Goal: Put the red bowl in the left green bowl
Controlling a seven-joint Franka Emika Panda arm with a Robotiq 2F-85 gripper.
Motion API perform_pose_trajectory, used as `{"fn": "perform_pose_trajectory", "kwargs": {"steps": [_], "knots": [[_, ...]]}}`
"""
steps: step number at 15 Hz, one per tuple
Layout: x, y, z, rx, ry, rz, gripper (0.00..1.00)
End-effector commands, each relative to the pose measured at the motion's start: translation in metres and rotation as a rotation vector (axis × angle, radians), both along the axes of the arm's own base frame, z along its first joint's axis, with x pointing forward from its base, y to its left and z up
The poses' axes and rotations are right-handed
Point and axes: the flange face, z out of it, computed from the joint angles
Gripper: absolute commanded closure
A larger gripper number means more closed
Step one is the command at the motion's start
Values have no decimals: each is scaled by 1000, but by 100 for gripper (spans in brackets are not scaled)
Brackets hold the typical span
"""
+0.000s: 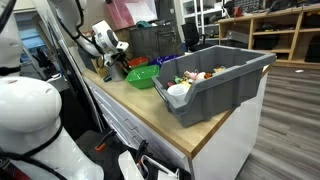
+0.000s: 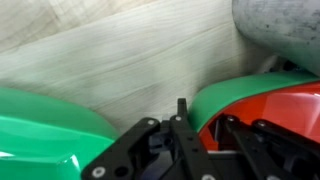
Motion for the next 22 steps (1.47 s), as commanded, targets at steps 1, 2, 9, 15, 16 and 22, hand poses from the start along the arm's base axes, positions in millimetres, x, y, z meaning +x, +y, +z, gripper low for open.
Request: {"fn": "perform_pose_trajectory", "kwargs": {"steps": [1, 2, 9, 15, 16, 22], "knots": [[-14, 2, 17, -39, 24, 12, 97], [-17, 1, 21, -50, 28, 14, 95], [-38, -20, 22, -120, 81, -6, 97], [-56, -34, 25, -132, 99, -27, 59], [-59, -32, 24, -139, 110, -22, 53], [-69, -6, 38, -135, 100, 55, 8]]}}
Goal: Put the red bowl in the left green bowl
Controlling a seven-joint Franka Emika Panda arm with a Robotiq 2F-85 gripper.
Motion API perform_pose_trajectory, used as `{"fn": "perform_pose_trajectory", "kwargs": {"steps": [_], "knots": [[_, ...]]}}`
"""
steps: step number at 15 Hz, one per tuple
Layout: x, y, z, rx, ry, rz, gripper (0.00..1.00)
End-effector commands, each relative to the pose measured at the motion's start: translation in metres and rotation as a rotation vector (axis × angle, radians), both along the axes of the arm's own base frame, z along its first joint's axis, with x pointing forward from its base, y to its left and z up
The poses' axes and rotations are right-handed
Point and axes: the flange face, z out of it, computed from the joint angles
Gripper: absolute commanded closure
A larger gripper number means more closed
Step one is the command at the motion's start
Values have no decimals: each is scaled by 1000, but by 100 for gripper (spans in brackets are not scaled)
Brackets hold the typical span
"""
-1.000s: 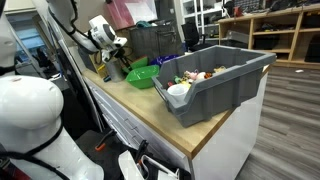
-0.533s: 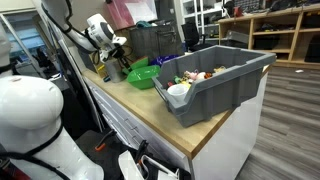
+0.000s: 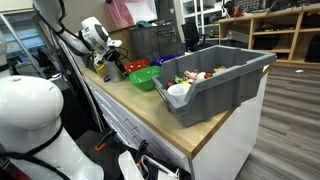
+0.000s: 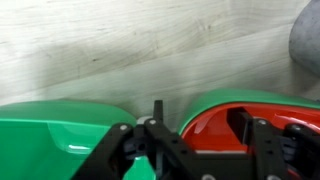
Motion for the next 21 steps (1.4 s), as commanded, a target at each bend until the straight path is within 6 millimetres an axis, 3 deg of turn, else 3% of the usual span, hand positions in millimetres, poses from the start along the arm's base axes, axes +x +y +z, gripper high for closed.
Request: {"fn": "perform_pose_trajectory", "kwargs": {"steps": [1, 5, 10, 15, 21], "knots": [[-8, 15, 28, 7, -5, 59, 1], [-11, 31, 62, 1, -13, 116, 0], [-22, 32, 100, -58, -4, 153, 0], [-36, 32, 116, -99, 26, 194, 0], [-53, 17, 127, -92, 174, 323, 0]]}}
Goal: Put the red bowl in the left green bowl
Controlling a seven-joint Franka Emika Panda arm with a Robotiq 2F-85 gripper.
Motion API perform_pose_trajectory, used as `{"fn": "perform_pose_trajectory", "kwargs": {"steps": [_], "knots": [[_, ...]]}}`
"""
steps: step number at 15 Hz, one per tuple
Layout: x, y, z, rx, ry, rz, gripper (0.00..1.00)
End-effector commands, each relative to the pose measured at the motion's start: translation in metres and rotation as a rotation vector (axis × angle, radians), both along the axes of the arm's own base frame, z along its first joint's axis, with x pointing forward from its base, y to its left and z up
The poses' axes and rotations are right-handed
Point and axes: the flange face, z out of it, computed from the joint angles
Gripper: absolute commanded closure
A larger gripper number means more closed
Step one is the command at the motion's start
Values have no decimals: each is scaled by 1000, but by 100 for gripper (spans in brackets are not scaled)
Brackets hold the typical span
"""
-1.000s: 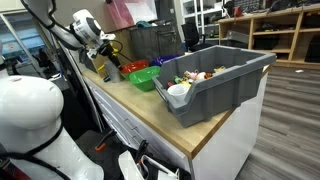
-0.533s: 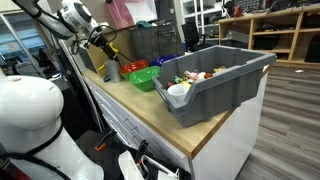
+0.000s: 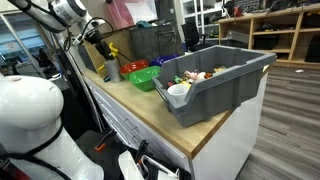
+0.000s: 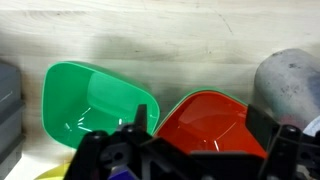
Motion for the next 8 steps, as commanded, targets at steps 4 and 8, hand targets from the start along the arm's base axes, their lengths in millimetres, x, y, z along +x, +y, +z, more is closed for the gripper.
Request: {"fn": "perform_pose_trajectory", "kwargs": {"steps": [4, 8], "knots": [[-12, -37, 28, -26, 155, 199, 0], [-10, -65, 36, -74, 208, 289, 0]]}}
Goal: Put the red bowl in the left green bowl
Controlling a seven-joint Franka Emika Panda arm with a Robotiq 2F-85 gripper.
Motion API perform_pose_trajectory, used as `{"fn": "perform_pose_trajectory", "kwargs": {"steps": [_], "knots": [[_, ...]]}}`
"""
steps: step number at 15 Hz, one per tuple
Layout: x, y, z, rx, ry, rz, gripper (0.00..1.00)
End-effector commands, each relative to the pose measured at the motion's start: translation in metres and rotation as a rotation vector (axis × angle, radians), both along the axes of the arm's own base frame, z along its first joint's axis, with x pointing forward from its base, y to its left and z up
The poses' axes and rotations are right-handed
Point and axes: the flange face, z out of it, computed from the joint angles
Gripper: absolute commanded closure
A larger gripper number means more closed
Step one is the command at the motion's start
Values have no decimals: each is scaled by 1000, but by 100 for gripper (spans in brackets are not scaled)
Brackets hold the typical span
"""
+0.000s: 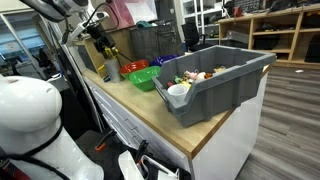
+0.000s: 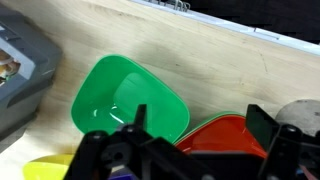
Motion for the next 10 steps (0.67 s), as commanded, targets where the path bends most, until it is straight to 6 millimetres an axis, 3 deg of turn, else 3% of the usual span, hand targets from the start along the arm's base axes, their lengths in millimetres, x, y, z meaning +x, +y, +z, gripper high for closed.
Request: {"fn": "perform_pose_trajectory", "kwargs": {"steps": [1, 10], "knots": [[-2, -21, 13, -26, 49, 82, 0], [-4, -50, 22, -32, 125, 155, 0]]}}
